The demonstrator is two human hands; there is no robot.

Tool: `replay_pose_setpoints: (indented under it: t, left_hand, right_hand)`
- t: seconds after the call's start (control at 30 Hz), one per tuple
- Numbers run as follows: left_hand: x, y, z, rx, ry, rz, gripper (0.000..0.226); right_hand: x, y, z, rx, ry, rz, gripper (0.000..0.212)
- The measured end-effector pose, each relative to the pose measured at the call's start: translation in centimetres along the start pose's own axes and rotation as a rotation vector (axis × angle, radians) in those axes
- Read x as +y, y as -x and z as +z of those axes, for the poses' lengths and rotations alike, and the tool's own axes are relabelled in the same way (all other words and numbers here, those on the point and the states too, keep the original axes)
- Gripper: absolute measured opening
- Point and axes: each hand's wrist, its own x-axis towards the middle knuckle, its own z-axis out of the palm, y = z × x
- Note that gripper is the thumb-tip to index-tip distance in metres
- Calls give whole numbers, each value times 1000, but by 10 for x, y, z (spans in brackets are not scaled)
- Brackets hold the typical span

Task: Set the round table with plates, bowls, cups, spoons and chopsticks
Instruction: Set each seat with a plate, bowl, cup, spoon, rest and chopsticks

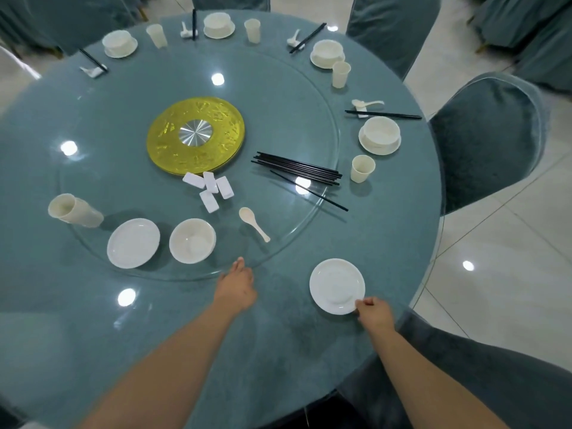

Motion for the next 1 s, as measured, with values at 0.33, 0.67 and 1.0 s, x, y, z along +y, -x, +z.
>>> replay_pose_setpoints:
  t: [0.33,0.67,1.0]
  left_hand:
    - [32,-12,-17,-58,2,95,29]
    - [32,-12,-8,-65,-9,174,33]
    - [-3,12,-39,-30,141,57,27]
  right_hand:
    - [-12,8,0,39,49,41,29]
    - [-42,20,-6,78,187,-65,32]
    - [-116,39,30,-4,163,-230,27]
